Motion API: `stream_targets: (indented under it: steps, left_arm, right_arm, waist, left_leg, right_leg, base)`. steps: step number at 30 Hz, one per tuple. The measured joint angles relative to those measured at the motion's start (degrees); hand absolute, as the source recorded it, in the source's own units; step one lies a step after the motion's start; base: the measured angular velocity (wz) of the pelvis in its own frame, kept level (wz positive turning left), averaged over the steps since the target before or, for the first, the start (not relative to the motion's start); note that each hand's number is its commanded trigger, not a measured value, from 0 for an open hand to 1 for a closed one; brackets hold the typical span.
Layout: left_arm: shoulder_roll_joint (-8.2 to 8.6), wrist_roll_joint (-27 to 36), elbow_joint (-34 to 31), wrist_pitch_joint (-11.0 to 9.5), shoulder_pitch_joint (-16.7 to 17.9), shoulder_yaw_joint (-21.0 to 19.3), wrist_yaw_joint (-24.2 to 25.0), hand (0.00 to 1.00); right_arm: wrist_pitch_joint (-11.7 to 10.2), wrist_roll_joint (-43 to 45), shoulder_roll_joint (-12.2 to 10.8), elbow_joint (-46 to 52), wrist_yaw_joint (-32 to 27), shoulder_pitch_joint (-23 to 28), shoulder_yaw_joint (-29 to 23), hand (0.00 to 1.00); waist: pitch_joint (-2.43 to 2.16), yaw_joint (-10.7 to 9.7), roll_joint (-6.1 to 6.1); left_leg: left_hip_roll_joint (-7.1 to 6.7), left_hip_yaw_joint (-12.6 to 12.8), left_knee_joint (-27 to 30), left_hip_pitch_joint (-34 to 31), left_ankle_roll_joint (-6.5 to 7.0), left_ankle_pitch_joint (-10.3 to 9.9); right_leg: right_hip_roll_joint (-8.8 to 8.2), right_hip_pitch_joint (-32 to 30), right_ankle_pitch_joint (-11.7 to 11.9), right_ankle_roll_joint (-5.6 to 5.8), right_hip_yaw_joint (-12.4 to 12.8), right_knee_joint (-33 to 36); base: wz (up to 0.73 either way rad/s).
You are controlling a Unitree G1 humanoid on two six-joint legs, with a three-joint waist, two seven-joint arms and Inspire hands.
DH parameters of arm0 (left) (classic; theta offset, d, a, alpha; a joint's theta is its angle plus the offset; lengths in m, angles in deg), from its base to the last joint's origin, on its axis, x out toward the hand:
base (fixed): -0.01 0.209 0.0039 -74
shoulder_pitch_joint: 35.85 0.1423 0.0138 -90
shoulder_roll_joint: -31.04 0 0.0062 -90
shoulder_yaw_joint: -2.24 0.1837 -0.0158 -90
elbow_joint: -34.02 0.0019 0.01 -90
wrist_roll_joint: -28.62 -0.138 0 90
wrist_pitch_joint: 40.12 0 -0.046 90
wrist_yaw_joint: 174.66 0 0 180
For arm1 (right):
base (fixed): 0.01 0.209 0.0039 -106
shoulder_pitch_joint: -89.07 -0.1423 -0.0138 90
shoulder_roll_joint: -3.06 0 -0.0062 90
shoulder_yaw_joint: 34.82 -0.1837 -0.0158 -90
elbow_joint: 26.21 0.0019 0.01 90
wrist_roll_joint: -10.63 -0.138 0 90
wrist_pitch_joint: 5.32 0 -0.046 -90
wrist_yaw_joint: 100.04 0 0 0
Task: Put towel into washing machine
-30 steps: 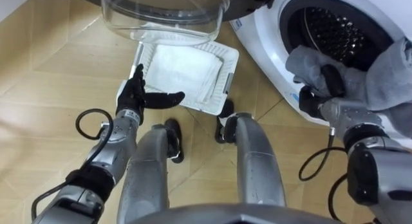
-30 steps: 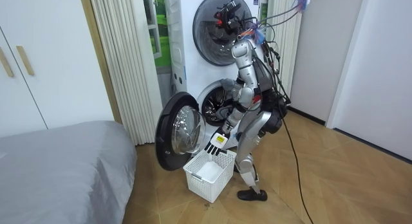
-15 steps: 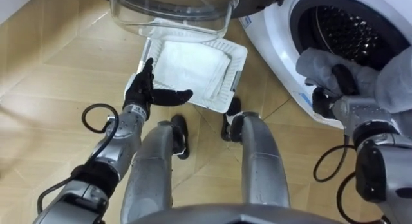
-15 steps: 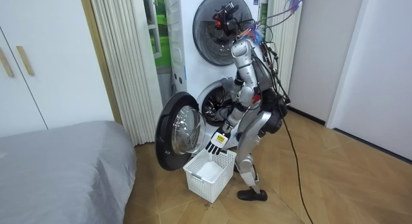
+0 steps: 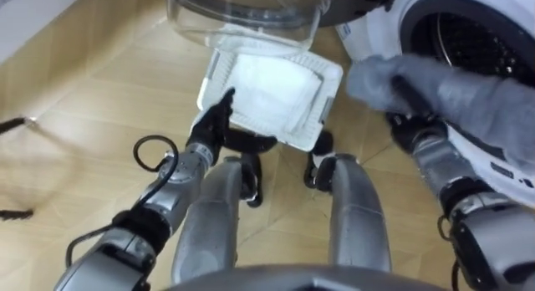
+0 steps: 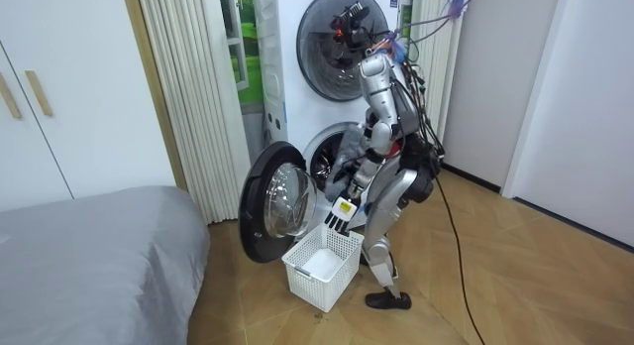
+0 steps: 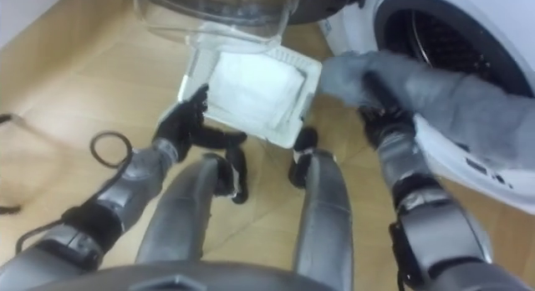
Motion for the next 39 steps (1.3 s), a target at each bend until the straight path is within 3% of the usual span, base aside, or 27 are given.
stream_targets:
  steps: [2, 5, 10, 17, 24, 32, 39]
  left_arm:
    - [0.33, 1.7, 0.6, -0.4, -0.1, 0.3, 0.0, 0.00]
    - [1.23, 3.3, 2.0, -0.6, -0.4, 0.7, -0.1, 0.00]
    - [2.50, 3.8, 3.3, -1.3, 0.0, 0.9, -0.1, 0.00]
    - [3.31, 3.6, 5.5, -1.4, -0.4, -0.1, 0.4, 0.00]
    - [3.35, 3.7, 6.5, -1.0, -1.4, -0.2, 2.9, 0.00]
    - [3.34, 3.9, 6.6, -0.4, -1.5, -0.2, 3.7, 0.00]
    - [2.97, 6.2, 6.3, -0.9, -1.7, -0.3, 2.9, 0.00]
  right_arm:
    - [0.5, 1.6, -2.3, -1.3, 2.2, 0.1, 1.1, 1.00]
    - [0.6, 2.2, -4.5, -2.1, 3.9, 0.5, 2.5, 1.00]
    - [1.0, 4.9, -6.4, -2.1, 6.7, 1.8, 3.1, 1.00]
    - [1.9, 14.3, -6.2, -3.1, 10.5, 2.2, 4.0, 1.00]
    - [3.8, 16.4, -6.0, -4.7, 16.0, 2.2, 6.3, 1.00]
    - [5.2, 15.4, -5.7, -4.6, 18.8, 2.4, 8.2, 1.00]
    - [5.5, 8.1, -3.8, -4.7, 19.3, 2.7, 4.8, 1.00]
  waist:
    - [-0.09, 0.4, 0.63]
    - [-0.10, 1.4, 0.66]
    - [-0.17, 1.3, 0.79]
    - [-0.19, 1.3, 0.84]
    - [-0.08, 1.4, 1.09]
    - [-0.05, 1.4, 1.29]
    - [-0.06, 1.1, 1.18]
  left_leg:
    - [-0.12, -0.3, -0.5, 0.0, -0.17, 0.2]
    - [-0.32, -0.2, -1.4, 0.7, -0.33, 0.3]
    - [-0.35, -0.3, -2.6, 2.3, -0.31, 0.4]
    - [-0.13, -0.5, -2.8, 2.2, -0.31, 0.4]
    - [-0.03, -0.5, -2.6, 2.2, -0.31, 0.4]
    - [0.07, -0.5, -2.6, 2.1, -0.44, 0.5]
    - [-0.19, -0.5, -2.7, 2.0, -0.44, 0.5]
  right_leg:
    - [-0.03, 0.0, 0.0, -0.01, -0.3, -0.3]
    - [-0.10, 0.3, 0.0, -0.03, -0.3, -0.6]
    - [0.02, 2.2, 0.0, 0.06, -0.5, -2.0]
    - [0.06, 2.3, 0.2, 0.00, -1.3, -2.2]
    - [-0.17, 2.4, 0.4, -0.38, -2.0, -2.2]
    - [-0.10, 2.4, 0.4, -0.42, -1.9, -2.1]
    - [-0.16, 2.0, 0.4, -0.42, -1.5, -1.9]
  base:
    - [0.03]
    - [0.00]
    - [0.00]
    - [0.00]
    - [0.00]
    - [0.00]
    - [0.00]
